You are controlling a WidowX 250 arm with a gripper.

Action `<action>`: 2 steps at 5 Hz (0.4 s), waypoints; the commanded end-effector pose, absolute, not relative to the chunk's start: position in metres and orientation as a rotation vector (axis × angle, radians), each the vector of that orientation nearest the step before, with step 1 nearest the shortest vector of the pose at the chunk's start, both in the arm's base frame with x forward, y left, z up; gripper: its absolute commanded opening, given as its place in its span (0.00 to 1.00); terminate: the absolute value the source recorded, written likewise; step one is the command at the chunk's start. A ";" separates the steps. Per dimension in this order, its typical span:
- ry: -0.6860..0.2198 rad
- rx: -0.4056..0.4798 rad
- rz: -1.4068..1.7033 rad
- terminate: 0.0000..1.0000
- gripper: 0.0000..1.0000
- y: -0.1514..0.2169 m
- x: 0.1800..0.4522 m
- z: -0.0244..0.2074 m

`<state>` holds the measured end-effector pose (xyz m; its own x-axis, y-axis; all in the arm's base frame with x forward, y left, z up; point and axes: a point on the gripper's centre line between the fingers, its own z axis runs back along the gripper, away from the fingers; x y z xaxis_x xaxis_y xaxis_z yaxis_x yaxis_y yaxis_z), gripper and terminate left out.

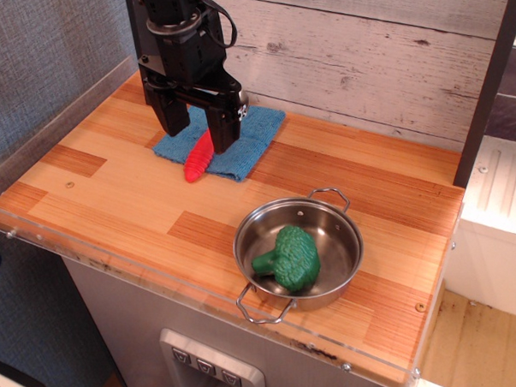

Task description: Move the broccoli and place it just above the pot.

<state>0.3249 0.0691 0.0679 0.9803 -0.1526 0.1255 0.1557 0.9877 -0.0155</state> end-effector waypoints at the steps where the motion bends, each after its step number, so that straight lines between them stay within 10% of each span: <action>1: -0.124 -0.025 -0.155 0.00 1.00 0.069 0.325 0.068; 2: -0.168 -0.052 -0.239 0.00 1.00 0.039 0.306 0.082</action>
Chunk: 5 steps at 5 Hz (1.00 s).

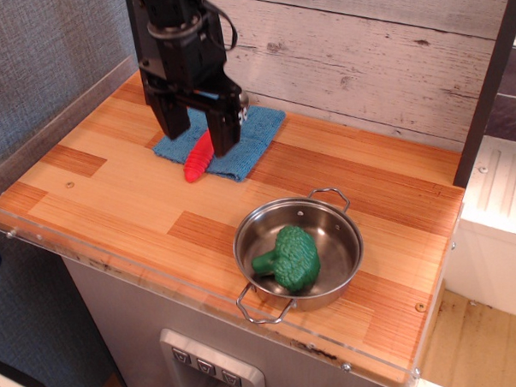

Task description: Move the broccoli and place it just above the pot.

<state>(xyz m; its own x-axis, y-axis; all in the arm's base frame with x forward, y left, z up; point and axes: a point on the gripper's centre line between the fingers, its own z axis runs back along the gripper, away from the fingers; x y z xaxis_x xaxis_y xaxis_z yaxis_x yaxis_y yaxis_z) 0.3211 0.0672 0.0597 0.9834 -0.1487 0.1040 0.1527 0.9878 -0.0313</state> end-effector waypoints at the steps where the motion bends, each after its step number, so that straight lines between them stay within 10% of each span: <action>1: -0.193 -0.058 -0.347 0.00 1.00 0.010 0.285 0.090; 5: -0.068 -0.041 -0.541 0.00 1.00 -0.040 0.250 0.041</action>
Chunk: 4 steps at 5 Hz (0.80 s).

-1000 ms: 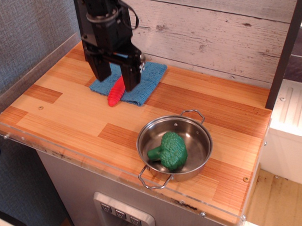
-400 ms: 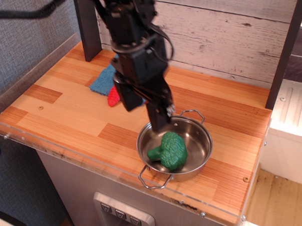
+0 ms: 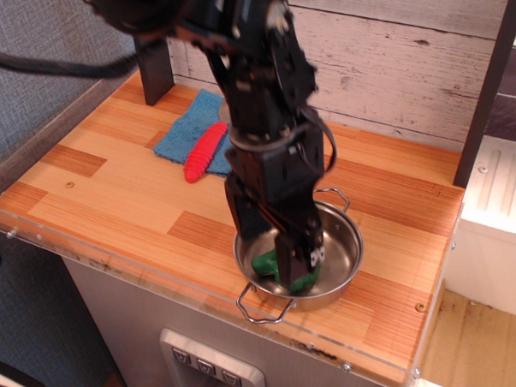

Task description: Move the broccoli and place it just above the pot.

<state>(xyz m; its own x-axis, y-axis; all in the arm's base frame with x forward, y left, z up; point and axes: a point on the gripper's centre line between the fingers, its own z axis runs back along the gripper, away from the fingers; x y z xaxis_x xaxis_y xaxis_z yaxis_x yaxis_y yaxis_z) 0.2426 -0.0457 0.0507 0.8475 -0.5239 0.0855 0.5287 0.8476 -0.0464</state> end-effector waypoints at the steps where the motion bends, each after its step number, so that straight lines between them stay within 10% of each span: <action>1: -0.069 -0.034 -0.518 0.00 1.00 -0.039 0.262 0.034; 2: -0.075 -0.034 -0.505 0.00 1.00 -0.043 0.270 0.032; 3: -0.086 -0.044 -0.521 0.00 0.00 -0.047 0.272 0.031; 4: -0.114 -0.061 -0.537 0.00 0.00 -0.050 0.271 0.042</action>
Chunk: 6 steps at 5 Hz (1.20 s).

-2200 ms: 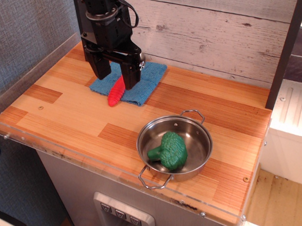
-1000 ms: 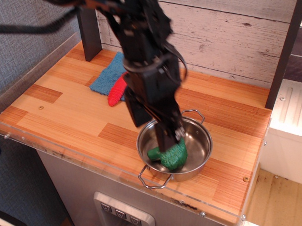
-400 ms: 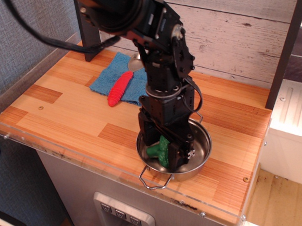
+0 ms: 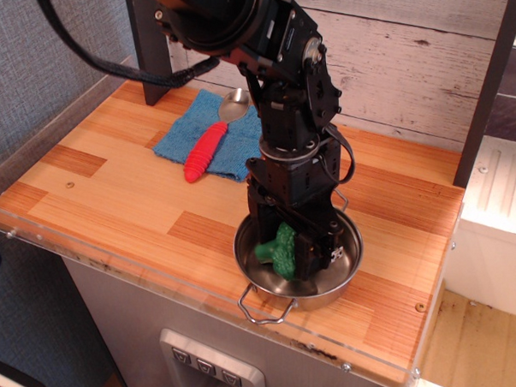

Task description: Move the broccoli and place it just above the pot.

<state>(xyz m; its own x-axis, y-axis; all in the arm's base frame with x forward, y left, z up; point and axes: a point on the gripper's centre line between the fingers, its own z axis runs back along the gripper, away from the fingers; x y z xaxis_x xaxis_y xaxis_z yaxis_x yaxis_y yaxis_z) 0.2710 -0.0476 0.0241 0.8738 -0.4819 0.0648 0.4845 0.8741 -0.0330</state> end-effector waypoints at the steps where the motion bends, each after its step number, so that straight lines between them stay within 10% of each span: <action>1: -0.169 -0.102 -0.535 0.00 0.00 -0.046 0.278 0.063; 3: -0.286 -0.127 -0.389 0.00 0.00 -0.008 0.327 0.106; 6: -0.186 -0.077 -0.410 0.00 0.00 -0.011 0.366 0.064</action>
<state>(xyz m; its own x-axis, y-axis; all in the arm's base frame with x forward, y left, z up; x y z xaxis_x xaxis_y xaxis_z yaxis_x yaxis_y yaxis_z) 0.3641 -0.0181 0.0466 0.9083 -0.3920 0.1459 0.4033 0.9133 -0.0572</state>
